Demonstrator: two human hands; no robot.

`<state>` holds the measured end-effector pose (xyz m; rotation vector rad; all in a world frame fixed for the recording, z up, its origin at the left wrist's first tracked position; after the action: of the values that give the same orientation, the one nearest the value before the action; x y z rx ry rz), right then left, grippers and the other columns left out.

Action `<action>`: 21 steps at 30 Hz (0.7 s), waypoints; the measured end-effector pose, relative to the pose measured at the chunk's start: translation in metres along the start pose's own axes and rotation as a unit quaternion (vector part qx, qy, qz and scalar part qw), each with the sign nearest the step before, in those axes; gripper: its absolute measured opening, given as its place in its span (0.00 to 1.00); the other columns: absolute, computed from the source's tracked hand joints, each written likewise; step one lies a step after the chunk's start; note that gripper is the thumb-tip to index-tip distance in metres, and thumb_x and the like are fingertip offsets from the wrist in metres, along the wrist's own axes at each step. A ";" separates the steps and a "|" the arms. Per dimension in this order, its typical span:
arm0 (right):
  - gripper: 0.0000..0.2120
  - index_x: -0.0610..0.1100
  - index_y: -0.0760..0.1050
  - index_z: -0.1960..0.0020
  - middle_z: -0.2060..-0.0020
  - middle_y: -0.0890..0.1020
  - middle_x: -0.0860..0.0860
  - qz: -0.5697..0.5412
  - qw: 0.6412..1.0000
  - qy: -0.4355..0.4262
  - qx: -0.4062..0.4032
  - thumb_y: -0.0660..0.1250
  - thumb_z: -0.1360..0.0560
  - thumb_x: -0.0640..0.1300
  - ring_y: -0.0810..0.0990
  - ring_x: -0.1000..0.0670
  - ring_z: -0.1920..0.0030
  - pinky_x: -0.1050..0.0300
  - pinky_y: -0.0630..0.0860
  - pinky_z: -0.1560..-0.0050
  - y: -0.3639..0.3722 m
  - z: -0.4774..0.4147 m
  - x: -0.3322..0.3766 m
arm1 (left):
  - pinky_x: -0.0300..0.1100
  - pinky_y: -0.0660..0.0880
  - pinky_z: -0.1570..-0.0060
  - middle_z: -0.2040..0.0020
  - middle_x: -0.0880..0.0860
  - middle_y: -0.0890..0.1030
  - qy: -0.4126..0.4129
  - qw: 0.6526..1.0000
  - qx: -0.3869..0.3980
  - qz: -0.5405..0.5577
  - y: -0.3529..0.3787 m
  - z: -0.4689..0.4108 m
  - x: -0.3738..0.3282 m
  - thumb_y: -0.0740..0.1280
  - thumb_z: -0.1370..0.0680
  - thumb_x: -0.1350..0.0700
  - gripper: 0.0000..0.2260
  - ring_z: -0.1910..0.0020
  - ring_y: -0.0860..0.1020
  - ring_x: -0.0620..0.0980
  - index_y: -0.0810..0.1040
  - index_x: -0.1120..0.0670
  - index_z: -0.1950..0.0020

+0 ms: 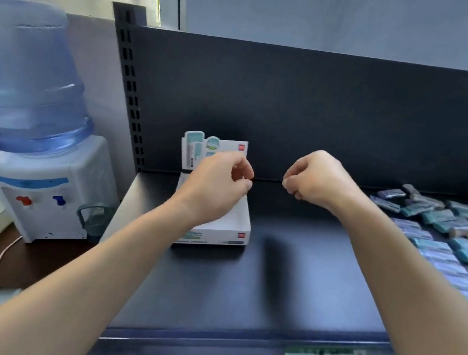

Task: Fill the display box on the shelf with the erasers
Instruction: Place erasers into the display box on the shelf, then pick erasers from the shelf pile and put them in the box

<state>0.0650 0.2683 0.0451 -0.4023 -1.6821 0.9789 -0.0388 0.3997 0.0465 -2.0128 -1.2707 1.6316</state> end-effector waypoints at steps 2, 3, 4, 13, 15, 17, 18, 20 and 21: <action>0.07 0.43 0.82 0.61 0.64 0.83 0.46 0.020 1.000 0.015 -0.013 0.67 0.30 0.36 0.80 0.48 0.63 0.59 0.80 0.60 -0.032 0.000 -0.030 | 0.37 0.71 0.55 0.58 0.50 0.79 0.028 0.999 0.038 0.004 0.032 -0.007 -0.032 0.66 0.25 0.60 0.03 0.58 0.76 0.47 0.77 0.53 0.54; 0.07 0.43 0.83 0.60 0.65 0.82 0.47 0.031 0.999 0.027 -0.018 0.67 0.30 0.35 0.79 0.48 0.64 0.63 0.77 0.66 -0.048 0.001 -0.047 | 0.37 0.72 0.57 0.58 0.49 0.79 0.039 0.998 0.057 0.001 0.050 -0.011 -0.047 0.66 0.25 0.59 0.03 0.58 0.76 0.47 0.77 0.52 0.55; 0.07 0.43 0.83 0.59 0.66 0.81 0.47 0.045 0.998 0.039 -0.024 0.67 0.30 0.35 0.78 0.48 0.64 0.65 0.74 0.71 -0.063 0.002 -0.065 | 0.36 0.72 0.59 0.58 0.48 0.79 0.047 0.996 0.076 -0.003 0.069 -0.015 -0.061 0.67 0.25 0.59 0.03 0.59 0.76 0.46 0.77 0.51 0.56; 0.10 0.31 0.81 0.52 0.53 0.84 0.36 0.103 0.988 0.110 -0.027 0.66 0.31 0.33 0.73 0.50 0.64 0.57 0.72 0.63 -0.144 0.001 -0.204 | 0.36 0.67 0.62 0.62 0.48 0.75 0.049 0.983 0.168 -0.059 0.199 -0.041 -0.135 0.67 0.26 0.62 0.05 0.61 0.73 0.47 0.81 0.58 0.51; 0.08 0.32 0.81 0.53 0.53 0.84 0.36 0.101 0.989 0.107 -0.014 0.67 0.31 0.33 0.72 0.50 0.63 0.58 0.70 0.62 -0.149 0.000 -0.220 | 0.37 0.68 0.59 0.60 0.50 0.77 0.036 0.983 0.167 -0.067 0.213 -0.046 -0.139 0.67 0.26 0.62 0.05 0.60 0.73 0.48 0.81 0.58 0.52; 0.04 0.35 0.82 0.58 0.57 0.84 0.39 0.111 0.988 0.105 0.011 0.69 0.31 0.34 0.76 0.48 0.62 0.58 0.72 0.60 -0.153 -0.001 -0.230 | 0.37 0.68 0.58 0.59 0.50 0.77 0.030 0.983 0.163 -0.082 0.226 -0.050 -0.142 0.67 0.26 0.62 0.05 0.59 0.74 0.48 0.81 0.58 0.52; 0.03 0.38 0.82 0.59 0.59 0.84 0.42 0.117 0.988 0.099 0.026 0.70 0.30 0.34 0.77 0.47 0.61 0.58 0.73 0.59 -0.153 -0.001 -0.232 | 0.38 0.68 0.58 0.58 0.51 0.77 0.027 0.982 0.162 -0.090 0.231 -0.052 -0.143 0.67 0.26 0.62 0.05 0.58 0.74 0.49 0.81 0.58 0.52; 0.05 0.43 0.81 0.61 0.61 0.82 0.46 0.125 0.988 0.077 0.047 0.70 0.30 0.35 0.78 0.47 0.59 0.59 0.72 0.58 -0.151 -0.002 -0.234 | 0.38 0.69 0.57 0.56 0.51 0.78 0.019 0.982 0.157 -0.107 0.239 -0.055 -0.142 0.67 0.26 0.62 0.06 0.55 0.76 0.51 0.81 0.58 0.51; 0.05 0.44 0.80 0.61 0.61 0.81 0.47 0.128 0.988 0.065 0.055 0.71 0.30 0.35 0.78 0.47 0.59 0.59 0.72 0.58 -0.150 -0.002 -0.233 | 0.39 0.69 0.57 0.54 0.52 0.78 0.016 0.981 0.154 -0.117 0.242 -0.056 -0.141 0.67 0.26 0.62 0.07 0.54 0.76 0.51 0.81 0.58 0.50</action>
<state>0.1789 0.0175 0.0126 -0.6066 -1.4740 1.2014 0.1241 0.1700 -0.0017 -1.6347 -1.1136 1.5667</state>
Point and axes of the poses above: each hand's wrist, its own z-axis away from the middle knuckle, its own y-axis out of the palm, x = y × z, the point moved 8 cm from there along -z, towards the middle knuckle
